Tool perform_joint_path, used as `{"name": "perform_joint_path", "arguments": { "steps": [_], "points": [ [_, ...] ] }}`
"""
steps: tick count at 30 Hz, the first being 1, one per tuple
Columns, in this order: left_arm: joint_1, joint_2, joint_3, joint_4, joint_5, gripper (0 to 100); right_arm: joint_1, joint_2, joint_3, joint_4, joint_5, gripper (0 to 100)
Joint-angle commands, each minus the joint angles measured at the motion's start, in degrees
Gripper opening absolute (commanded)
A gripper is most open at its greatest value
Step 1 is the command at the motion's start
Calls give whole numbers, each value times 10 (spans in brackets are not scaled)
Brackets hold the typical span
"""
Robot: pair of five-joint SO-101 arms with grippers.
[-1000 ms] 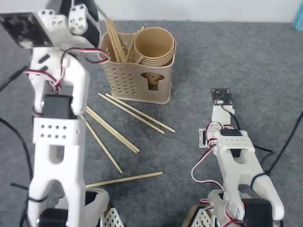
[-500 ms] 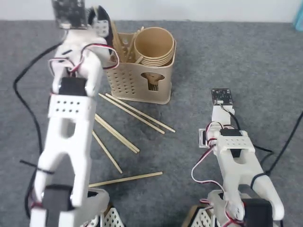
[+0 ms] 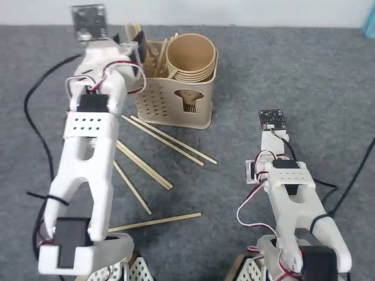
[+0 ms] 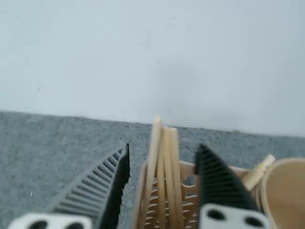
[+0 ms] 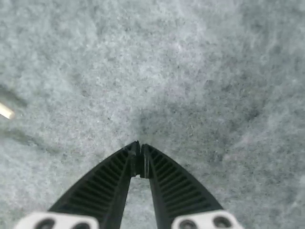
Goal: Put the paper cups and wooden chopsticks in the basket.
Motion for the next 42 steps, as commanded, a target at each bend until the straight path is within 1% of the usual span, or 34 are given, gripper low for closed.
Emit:
{"name": "perform_joint_path", "arguments": {
  "steps": [1, 6, 10, 14, 16, 20, 25, 27, 34, 37, 42],
  "points": [
    [-13, -73, -4, 10, 25, 267, -2, -24, 0, -15, 10, 9],
    [-48, -164, -30, 102, 29, 227, -2, -24, 0, -15, 10, 9],
    [-108, -214, -60, 232, 30, 199, -2, -24, 0, -15, 10, 9],
    [-166, -207, -52, 348, 30, 176, -2, -24, 0, -14, 9, 9],
    [-188, -187, -36, 374, 32, 160, -2, -24, 0, -14, 8, 9],
    [-212, -111, -1, 378, 76, 130, -2, -24, 1, -11, 7, 9],
    [-210, 31, 0, 379, 106, 126, -3, -24, 7, -11, 7, 9],
    [-207, 88, -17, 380, 126, 126, -3, -24, 7, -11, 6, 9],
    [-178, 256, -117, 382, 157, 126, -3, -24, 7, -11, 10, 9],
    [-164, 300, -154, 382, 167, 126, -3, -25, 7, -13, 10, 9],
    [-153, 337, -167, 382, 194, 126, -3, -25, 7, -15, 11, 9]
  ]
}}
